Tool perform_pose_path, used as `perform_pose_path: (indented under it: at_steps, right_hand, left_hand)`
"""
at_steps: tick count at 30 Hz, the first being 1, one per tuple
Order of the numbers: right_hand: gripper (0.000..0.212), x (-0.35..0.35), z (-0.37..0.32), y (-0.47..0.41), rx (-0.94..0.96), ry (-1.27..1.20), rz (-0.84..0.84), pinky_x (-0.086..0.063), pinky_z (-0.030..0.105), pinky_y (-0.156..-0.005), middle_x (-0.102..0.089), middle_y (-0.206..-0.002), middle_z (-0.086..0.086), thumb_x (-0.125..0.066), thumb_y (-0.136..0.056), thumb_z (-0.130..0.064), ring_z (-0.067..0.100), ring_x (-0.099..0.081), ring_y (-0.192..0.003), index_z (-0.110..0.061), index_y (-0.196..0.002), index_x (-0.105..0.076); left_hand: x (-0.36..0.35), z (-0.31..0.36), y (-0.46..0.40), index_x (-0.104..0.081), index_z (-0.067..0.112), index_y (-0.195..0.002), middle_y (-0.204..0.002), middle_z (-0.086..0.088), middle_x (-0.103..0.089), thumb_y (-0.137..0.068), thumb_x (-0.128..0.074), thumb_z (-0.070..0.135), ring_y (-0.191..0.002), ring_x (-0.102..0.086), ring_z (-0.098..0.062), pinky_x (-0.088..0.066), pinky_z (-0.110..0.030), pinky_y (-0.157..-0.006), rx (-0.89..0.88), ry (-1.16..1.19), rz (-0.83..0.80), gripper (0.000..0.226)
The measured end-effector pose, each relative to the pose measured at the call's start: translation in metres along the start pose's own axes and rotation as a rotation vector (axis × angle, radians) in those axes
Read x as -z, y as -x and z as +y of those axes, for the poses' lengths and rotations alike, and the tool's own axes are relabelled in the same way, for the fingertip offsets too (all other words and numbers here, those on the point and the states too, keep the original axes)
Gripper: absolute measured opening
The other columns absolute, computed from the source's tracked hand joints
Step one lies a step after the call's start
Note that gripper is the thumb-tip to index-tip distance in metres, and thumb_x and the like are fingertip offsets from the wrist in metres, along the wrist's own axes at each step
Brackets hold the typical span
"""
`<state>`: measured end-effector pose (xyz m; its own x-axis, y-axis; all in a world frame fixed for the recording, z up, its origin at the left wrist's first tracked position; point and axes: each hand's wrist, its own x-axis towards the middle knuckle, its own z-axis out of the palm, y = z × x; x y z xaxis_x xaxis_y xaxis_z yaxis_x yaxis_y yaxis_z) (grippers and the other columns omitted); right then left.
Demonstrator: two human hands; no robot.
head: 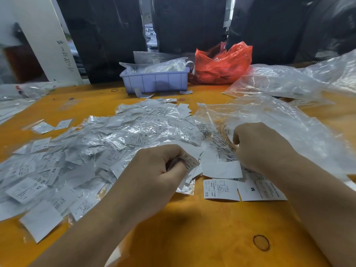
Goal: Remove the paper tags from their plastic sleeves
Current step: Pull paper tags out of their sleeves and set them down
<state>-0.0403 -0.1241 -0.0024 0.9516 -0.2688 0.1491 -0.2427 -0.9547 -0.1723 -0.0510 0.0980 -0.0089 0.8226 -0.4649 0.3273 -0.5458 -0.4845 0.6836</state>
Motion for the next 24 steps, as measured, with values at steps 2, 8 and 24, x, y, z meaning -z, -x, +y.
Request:
perform_pose_path:
  at_steps: [2, 8, 24]
  right_hand:
    - [0.022, -0.001, 0.000, -0.001, -0.010, -0.011, -0.004, -0.055, 0.038, -0.072, -0.063, -0.092, 0.007, -0.052, -0.081, 0.000, 0.028, -0.061, -0.080, -0.013, -0.094, -0.063]
    - [0.019, -0.002, 0.002, -0.003, -0.011, -0.043, -0.014, -0.050, 0.032, -0.064, -0.062, -0.088, 0.007, -0.048, -0.082, 0.000, 0.027, -0.059, -0.076, -0.012, -0.088, -0.061]
    - [0.018, 0.012, -0.007, 0.002, 0.156, -0.680, 0.124, -0.043, 0.022, -0.053, -0.059, -0.061, -0.008, -0.057, -0.087, -0.012, 0.002, -0.054, -0.060, -0.014, -0.070, -0.065]
  left_hand:
    - [0.000, 0.000, 0.000, -0.061, 0.017, -0.074, -0.057, -0.005, -0.047, -0.083, -0.047, 0.037, -0.046, -0.032, -0.007, -0.028, -0.020, -0.043, 0.006, -0.005, 0.000, 0.026]
    - [-0.001, -0.001, 0.000, -0.063, 0.021, -0.076, -0.054, -0.002, -0.047, -0.083, -0.047, 0.036, -0.045, -0.034, -0.007, -0.028, -0.022, -0.043, 0.027, 0.016, -0.004, 0.023]
    - [0.001, -0.001, -0.002, -0.066, 0.028, -0.081, -0.058, 0.002, -0.057, -0.083, -0.047, 0.035, -0.045, -0.040, -0.008, -0.032, -0.022, -0.044, 0.049, 0.053, -0.002, 0.021]
